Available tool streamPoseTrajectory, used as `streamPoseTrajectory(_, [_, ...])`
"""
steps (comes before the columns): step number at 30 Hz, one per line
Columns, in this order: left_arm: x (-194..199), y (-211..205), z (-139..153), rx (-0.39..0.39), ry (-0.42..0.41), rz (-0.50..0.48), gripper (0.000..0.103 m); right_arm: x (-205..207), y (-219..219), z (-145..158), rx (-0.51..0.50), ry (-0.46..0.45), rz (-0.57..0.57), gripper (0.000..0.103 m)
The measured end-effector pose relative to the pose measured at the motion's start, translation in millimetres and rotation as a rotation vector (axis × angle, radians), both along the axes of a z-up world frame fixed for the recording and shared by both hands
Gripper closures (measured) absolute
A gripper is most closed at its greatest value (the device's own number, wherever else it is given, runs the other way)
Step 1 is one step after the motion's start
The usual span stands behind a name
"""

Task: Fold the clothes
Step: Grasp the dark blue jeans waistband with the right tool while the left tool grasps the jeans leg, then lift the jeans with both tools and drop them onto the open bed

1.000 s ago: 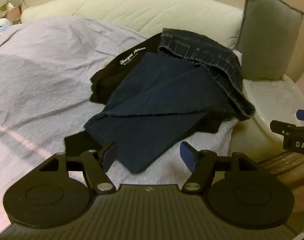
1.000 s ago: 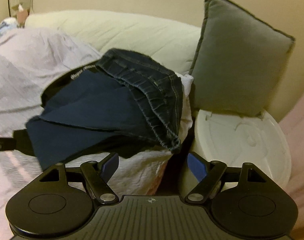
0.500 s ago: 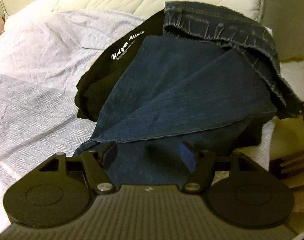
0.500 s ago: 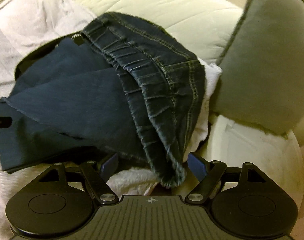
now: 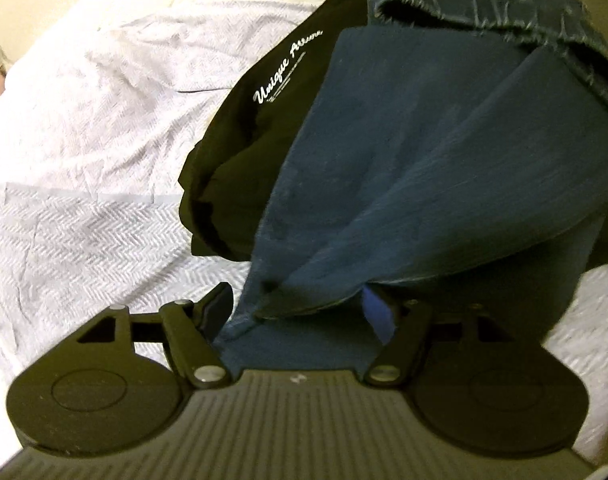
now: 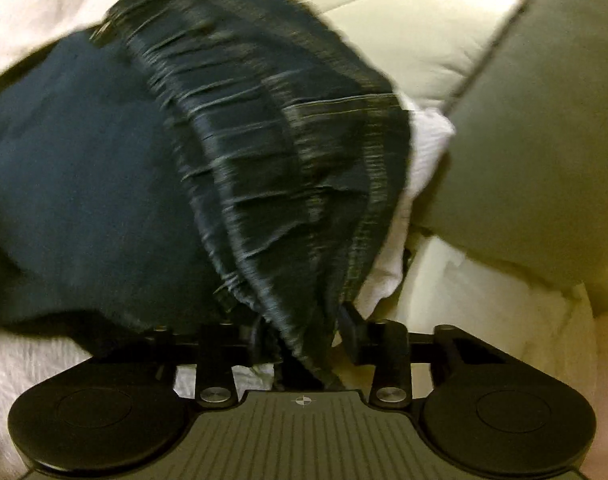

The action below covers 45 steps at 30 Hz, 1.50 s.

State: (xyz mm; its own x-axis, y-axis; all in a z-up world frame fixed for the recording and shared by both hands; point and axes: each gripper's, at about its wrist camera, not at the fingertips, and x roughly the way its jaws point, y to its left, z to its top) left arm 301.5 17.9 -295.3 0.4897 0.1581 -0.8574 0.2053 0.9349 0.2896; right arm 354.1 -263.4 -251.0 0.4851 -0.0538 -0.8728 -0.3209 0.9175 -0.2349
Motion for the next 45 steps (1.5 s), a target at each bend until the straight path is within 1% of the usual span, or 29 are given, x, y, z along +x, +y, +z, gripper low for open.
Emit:
streamPoseTrajectory(2, [4,7,-9,-0.009,0.011,-0.026,0.025,2,-5,0,0.011,0.011,0.002,0.063])
streamPoseTrajectory(4, [9,15,-16,-0.026,-0.004,-0.038,0.014,5,-3,-6,-0.019,0.037,0.02,0.058])
streamPoseTrajectory(6, [14,23,-22,-0.058,0.003,-0.057,0.009,7,0,-14,-0.062,0.065,0.043,0.053])
streamPoseTrajectory(8, [19,34,-27,-0.127,0.027,-0.065,0.011,7,3,-19,-0.09,0.074,0.053,0.053])
streamPoseTrajectory(9, [21,39,-29,-0.175,0.045,-0.069,0.025,7,3,-19,-0.084,0.07,0.053,0.053])
streamPoseTrajectory(10, [22,41,-29,-0.199,0.056,-0.075,0.031,7,1,-17,-0.064,0.061,0.049,0.063])
streamPoseTrajectory(11, [22,40,-28,-0.208,0.062,-0.082,0.034,8,-1,-14,-0.042,0.058,0.04,0.09])
streamPoseTrajectory(12, [19,37,-26,-0.202,0.063,-0.104,0.046,8,-4,-10,-0.019,0.06,0.027,0.093])
streamPoseTrajectory(13, [16,34,-23,-0.181,0.055,-0.115,0.062,9,-7,-7,0.004,0.061,0.014,0.093])
streamPoseTrajectory(14, [12,32,-21,-0.157,0.044,-0.112,0.074,10,-8,-3,0.017,0.054,0.007,0.096])
streamPoseTrajectory(15, [9,30,-18,-0.133,0.033,-0.11,0.083,9,-9,2,0.029,0.04,0.0,0.097])
streamPoseTrajectory(16, [5,30,-12,-0.135,0.014,-0.095,0.09,7,-10,9,0.046,0.025,-0.013,0.097])
streamPoseTrajectory(18, [-7,32,5,-0.173,-0.038,-0.045,0.093,2,-13,29,0.088,-0.014,-0.03,0.098])
streamPoseTrajectory(20, [-25,31,23,-0.208,-0.1,0.005,0.093,-4,-15,53,0.138,-0.06,-0.045,0.098])
streamPoseTrajectory(22, [-44,29,44,-0.26,-0.165,0.06,0.094,-13,-13,86,0.208,-0.124,-0.057,0.099])
streamPoseTrajectory(25, [-78,31,76,-0.364,-0.261,0.126,0.095,-24,-3,134,0.321,-0.207,-0.054,0.099])
streamPoseTrajectory(26, [-90,31,87,-0.382,-0.295,0.139,0.095,-26,0,149,0.362,-0.231,-0.044,0.099])
streamPoseTrajectory(29, [-126,36,125,-0.418,-0.405,0.179,0.095,-43,23,193,0.478,-0.29,0.029,0.099])
streamPoseTrajectory(32, [-173,56,168,-0.438,-0.535,0.243,0.095,-72,55,238,0.583,-0.344,0.146,0.099])
streamPoseTrajectory(35, [-235,83,214,-0.419,-0.667,0.32,0.095,-106,89,276,0.703,-0.373,0.262,0.099])
streamPoseTrajectory(37, [-285,101,246,-0.363,-0.753,0.372,0.095,-126,110,295,0.787,-0.37,0.324,0.099])
streamPoseTrajectory(39, [-337,118,276,-0.28,-0.832,0.434,0.095,-146,132,311,0.885,-0.344,0.38,0.099])
streamPoseTrajectory(42, [-415,140,320,-0.122,-0.936,0.53,0.096,-173,167,331,1.032,-0.296,0.458,0.099])
streamPoseTrajectory(43, [-439,146,331,-0.073,-0.951,0.568,0.096,-179,178,337,1.078,-0.276,0.476,0.099])
streamPoseTrajectory(45, [-484,158,347,0.019,-0.962,0.652,0.095,-192,201,341,1.151,-0.208,0.474,0.099])
